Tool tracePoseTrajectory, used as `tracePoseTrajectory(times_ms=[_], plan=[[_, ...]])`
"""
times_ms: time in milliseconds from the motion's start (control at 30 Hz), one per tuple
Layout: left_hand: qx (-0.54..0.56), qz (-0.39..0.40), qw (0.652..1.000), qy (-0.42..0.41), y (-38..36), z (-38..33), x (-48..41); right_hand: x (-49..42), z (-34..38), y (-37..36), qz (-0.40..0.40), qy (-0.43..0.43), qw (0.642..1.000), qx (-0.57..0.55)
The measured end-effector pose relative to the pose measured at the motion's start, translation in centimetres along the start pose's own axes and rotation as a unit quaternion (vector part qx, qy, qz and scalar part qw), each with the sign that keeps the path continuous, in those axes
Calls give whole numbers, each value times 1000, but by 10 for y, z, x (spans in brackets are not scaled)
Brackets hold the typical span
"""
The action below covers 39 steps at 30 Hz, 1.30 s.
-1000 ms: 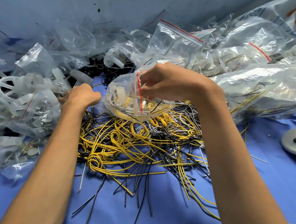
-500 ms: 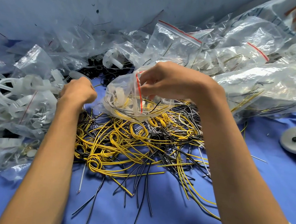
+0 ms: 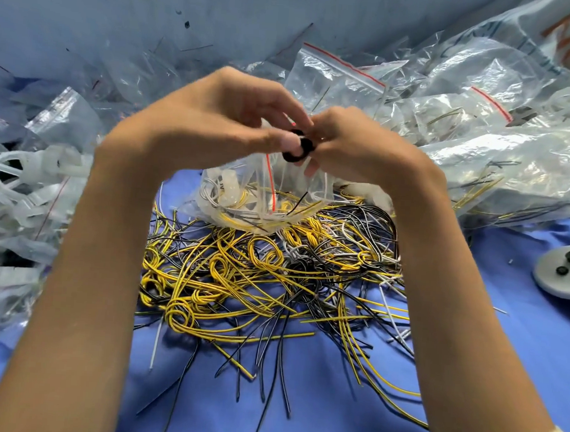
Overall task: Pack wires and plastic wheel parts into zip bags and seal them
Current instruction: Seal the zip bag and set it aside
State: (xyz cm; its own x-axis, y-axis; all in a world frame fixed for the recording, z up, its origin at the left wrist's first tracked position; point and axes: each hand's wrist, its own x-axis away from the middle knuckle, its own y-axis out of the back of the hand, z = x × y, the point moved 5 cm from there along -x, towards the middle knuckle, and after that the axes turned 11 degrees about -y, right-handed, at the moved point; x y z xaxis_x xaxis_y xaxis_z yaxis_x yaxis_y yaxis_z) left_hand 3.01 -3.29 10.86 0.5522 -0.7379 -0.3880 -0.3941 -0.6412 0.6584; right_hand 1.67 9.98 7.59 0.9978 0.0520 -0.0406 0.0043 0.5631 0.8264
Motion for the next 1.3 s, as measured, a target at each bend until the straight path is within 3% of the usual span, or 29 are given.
tracePoseTrajectory(times_ms=[333,767,1100,1300], plan=[[-169,37,984,32,-18,15,-11,2,-5,1,21,-4,1000,11],[-218,56,973,58,-15,23,-10,3,-1,2,16,6,1000,-5],[-287,-19,956,49,-7,18,-8,1,-2,2,18,-5,1000,12],[-314,67,939,120,-11,31,-7,3,-5,-1,40,-24,998,32]])
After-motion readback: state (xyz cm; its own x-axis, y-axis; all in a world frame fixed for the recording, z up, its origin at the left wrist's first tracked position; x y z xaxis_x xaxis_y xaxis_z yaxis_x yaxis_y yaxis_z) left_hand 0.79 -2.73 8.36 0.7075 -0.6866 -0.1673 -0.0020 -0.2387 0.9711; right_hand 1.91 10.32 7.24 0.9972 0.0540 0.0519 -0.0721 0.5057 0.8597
